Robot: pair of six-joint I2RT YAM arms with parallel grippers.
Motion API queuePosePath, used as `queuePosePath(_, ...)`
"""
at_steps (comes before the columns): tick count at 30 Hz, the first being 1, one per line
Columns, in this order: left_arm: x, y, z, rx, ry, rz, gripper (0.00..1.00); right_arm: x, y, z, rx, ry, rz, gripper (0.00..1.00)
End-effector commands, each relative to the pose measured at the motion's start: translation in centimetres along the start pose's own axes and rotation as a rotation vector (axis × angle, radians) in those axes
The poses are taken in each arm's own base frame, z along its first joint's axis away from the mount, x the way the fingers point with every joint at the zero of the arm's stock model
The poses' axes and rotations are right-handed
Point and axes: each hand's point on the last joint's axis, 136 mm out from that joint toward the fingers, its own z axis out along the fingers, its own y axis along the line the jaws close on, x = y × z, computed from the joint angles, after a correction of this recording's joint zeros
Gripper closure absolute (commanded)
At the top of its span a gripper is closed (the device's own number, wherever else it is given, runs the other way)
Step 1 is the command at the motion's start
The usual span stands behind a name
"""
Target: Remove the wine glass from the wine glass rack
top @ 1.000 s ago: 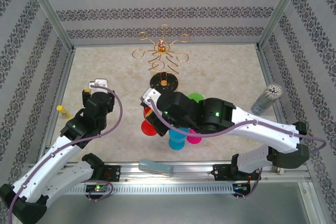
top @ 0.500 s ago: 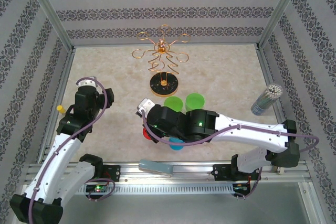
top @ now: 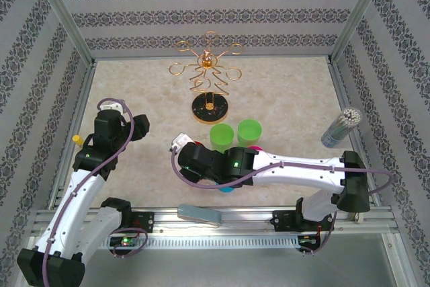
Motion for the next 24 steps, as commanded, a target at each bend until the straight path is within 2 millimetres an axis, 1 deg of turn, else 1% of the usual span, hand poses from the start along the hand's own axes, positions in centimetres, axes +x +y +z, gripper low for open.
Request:
queuePosePath(1,0.0,0.1,-0.2,0.010,-0.001,-0.015,0.28,-0.1,-0.5,0.9,0.015,-0.018,0.041,1.00)
queuePosePath(7,-0.1,0.1,-0.2,0.012,-0.006,-0.016,0.28,0.7,-1.7,2.0,0.035,-0.008,0.077,1.00)
queuePosePath(17,-0.3,-0.1,-0.2,0.021,-0.013,-0.017,0.28,1.5,-2.3,3.2,0.060,0.018,0.083,1.00)
queuePosePath(22,-0.6,-0.1,-0.3,0.017,-0.022,-0.019,0.28,2.0,-2.7,3.4,0.086,0.022,0.082,1.00)
queuePosePath(24,-0.6,-0.2,-0.3,0.020,-0.021,-0.018,0.28,2.1,-2.9,3.5,0.093,0.022,0.082,0.98)
